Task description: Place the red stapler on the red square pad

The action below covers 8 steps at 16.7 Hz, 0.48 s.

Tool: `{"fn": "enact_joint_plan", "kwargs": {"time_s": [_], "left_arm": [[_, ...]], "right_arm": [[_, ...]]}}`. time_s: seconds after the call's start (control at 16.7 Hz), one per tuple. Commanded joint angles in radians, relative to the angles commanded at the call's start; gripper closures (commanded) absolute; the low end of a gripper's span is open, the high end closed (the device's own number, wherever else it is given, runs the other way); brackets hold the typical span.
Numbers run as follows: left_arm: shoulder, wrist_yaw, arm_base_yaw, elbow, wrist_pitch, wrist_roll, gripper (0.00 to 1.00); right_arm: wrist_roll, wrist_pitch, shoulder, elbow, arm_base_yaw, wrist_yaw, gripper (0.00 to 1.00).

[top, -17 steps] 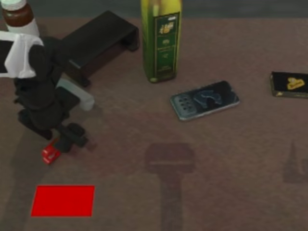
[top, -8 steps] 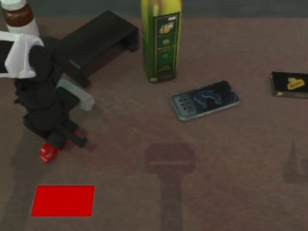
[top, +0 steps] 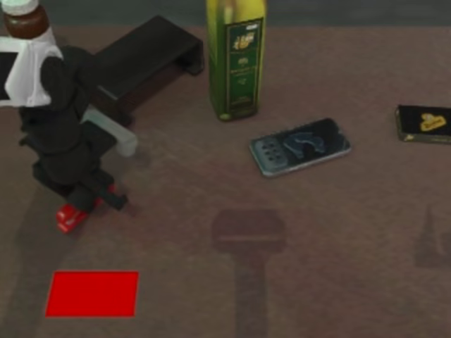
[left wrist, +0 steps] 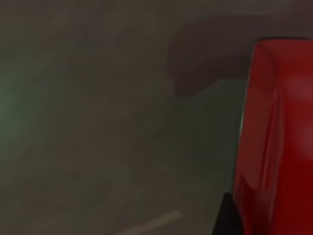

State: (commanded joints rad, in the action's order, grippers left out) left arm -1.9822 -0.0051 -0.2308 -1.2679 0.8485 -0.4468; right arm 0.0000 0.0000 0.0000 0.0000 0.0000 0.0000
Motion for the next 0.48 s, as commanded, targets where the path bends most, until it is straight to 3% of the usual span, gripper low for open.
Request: {"fn": "enact_joint_plan", "kwargs": {"time_s": [0.48], "left_arm": [[0.107, -0.001, 0.015, -0.203, 0.32, 0.008, 1.0]], "right_arm": [[0.0, 0.0, 0.0, 0.0, 0.0, 0.0, 0.0]]}}
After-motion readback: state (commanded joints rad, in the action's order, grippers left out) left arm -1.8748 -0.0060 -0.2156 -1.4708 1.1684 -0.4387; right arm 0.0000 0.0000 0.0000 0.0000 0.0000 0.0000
